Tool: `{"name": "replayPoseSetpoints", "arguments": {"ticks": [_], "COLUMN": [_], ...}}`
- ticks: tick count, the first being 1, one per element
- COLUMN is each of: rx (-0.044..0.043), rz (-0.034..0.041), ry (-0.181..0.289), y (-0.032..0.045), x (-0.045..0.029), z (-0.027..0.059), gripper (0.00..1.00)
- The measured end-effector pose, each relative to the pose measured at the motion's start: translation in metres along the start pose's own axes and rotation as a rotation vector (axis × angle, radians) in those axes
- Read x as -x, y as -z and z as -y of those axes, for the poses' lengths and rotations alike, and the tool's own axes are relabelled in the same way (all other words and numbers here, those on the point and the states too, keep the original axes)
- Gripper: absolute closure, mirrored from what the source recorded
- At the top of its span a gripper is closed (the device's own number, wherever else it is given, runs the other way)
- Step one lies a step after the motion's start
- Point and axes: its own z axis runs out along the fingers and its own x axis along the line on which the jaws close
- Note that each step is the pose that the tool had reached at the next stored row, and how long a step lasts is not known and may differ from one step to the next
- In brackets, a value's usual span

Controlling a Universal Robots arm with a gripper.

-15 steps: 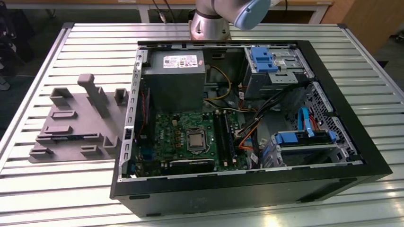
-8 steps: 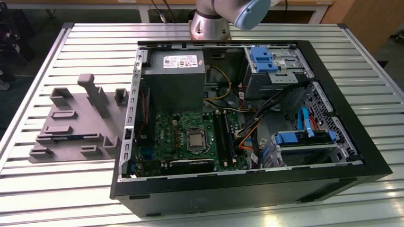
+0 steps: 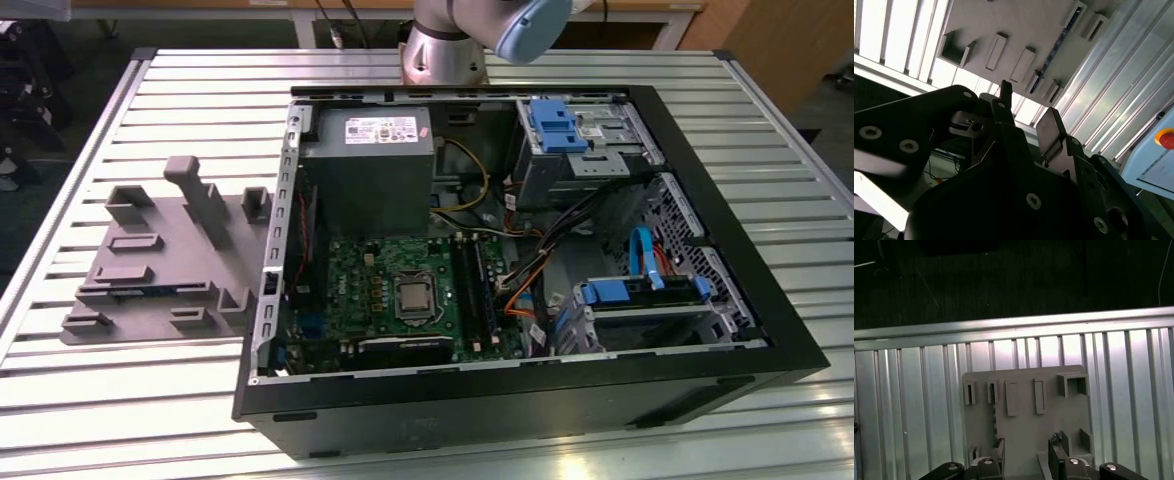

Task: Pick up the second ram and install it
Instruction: 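Pick up the second ram and move it above second insertion slot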

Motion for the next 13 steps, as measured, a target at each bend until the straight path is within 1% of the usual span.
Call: {"name": "replayPoseSetpoints", "arguments": {"ticks": [10,12,13], "rx": [0.0000,0.0000,-0.0001], "rz": [-0.0003,-0.0008,-0.0008], "ry": [0.000,0.000,0.000], "y": [-0.0143,-0.0189,-0.0200], "x": [-0.0025,-0.0035,-0.0037], "z": [0.0002,0.0003,0.0003], "gripper": [0.53,0.53,0.53]}}
